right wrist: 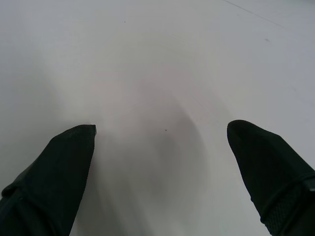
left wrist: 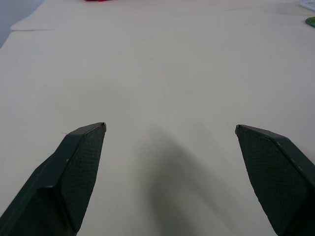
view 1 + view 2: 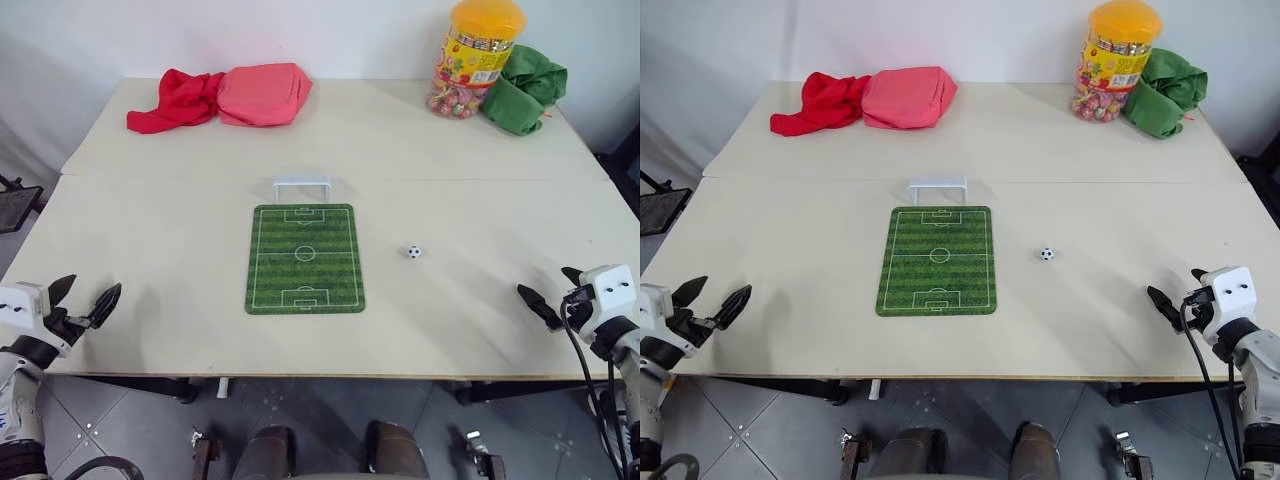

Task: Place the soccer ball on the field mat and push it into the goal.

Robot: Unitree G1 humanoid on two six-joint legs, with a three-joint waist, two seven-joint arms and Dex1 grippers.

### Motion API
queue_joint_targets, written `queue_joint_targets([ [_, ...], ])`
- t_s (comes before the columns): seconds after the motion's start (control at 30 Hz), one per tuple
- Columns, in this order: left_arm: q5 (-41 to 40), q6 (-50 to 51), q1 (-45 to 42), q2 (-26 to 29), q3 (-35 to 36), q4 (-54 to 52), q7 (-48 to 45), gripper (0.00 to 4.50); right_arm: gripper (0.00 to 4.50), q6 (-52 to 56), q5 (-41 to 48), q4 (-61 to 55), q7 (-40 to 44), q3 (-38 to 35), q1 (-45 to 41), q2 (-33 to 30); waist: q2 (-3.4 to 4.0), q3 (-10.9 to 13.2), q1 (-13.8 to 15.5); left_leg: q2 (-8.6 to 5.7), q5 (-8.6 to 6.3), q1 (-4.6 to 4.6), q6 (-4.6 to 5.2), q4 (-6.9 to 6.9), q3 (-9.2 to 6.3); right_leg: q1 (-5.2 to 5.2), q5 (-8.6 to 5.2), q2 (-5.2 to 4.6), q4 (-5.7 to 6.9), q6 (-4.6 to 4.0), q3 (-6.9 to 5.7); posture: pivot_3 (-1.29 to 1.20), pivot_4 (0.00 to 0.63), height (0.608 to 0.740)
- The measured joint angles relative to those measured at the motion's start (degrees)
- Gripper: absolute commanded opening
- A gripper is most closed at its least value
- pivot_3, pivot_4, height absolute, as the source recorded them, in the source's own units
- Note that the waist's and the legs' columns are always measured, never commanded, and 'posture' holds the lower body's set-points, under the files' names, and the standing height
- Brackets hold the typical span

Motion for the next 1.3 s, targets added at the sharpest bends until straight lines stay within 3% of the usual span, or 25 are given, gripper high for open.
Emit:
queue_joint_targets([
  [0.2,0.2,2.0,-1.1,0.0,-0.2,0.0,0.6,4.50,4.49,0.3,0.5,-0.9,0.0,-0.3,1.0,0.0,0.00,0.0,0.0,0.00,0.00,0.00,0.00,0.01,0.00,0.00,0.00,0.00,0.01,0.00,0.00,0.00,0.150,0.740],
  [0.43,1.1,5.8,-1.2,0.7,-2.4,-1.9,0.2,4.50,4.49,7.5,3.1,-10.3,0.8,-0.4,3.0,-1.0,0.00,0.0,0.1,0.00,0.00,-0.01,0.00,0.04,0.00,0.00,0.00,0.00,0.03,0.00,0.02,0.00,0.150,0.740],
  [0.6,-0.3,2.4,-3.6,1.6,-3.4,-2.2,-8.4,4.50,4.49,18.3,7.1,-21.9,1.3,1.5,-1.2,-1.8,0.02,0.0,-0.1,0.11,-0.01,0.00,-0.03,0.06,0.06,-0.07,0.04,0.10,0.06,-0.07,0.04,0.00,0.150,0.740],
  [0.73,-4.4,1.5,-4.9,1.4,-5.2,-2.5,-20.8,4.50,4.49,21.4,6.7,-23.6,1.4,7.1,-8.5,-0.4,0.02,0.0,-0.1,0.11,-0.03,-0.04,-0.03,0.07,0.11,-0.13,0.05,0.10,0.05,-0.08,0.05,0.00,0.150,0.740],
  [1.0,-8.3,0.0,-4.8,1.1,-9.7,-3.6,-42.5,4.50,4.49,20.0,2.6,-12.5,6.7,19.0,-22.0,5.3,0.02,0.0,-0.2,0.14,-0.04,-0.08,-0.02,0.08,0.17,-0.17,0.05,0.14,0.04,-0.09,0.04,0.00,0.150,0.740],
  [1.3,-9.7,-0.8,-2.2,1.0,-8.0,-4.5,-44.1,4.50,4.49,11.5,-3.3,4.0,12.0,24.9,-28.0,10.7,0.02,0.0,-1.5,0.14,-0.04,-0.08,-0.02,0.06,0.15,-0.18,0.05,0.14,0.06,-0.09,0.04,0.00,0.150,0.740],
])
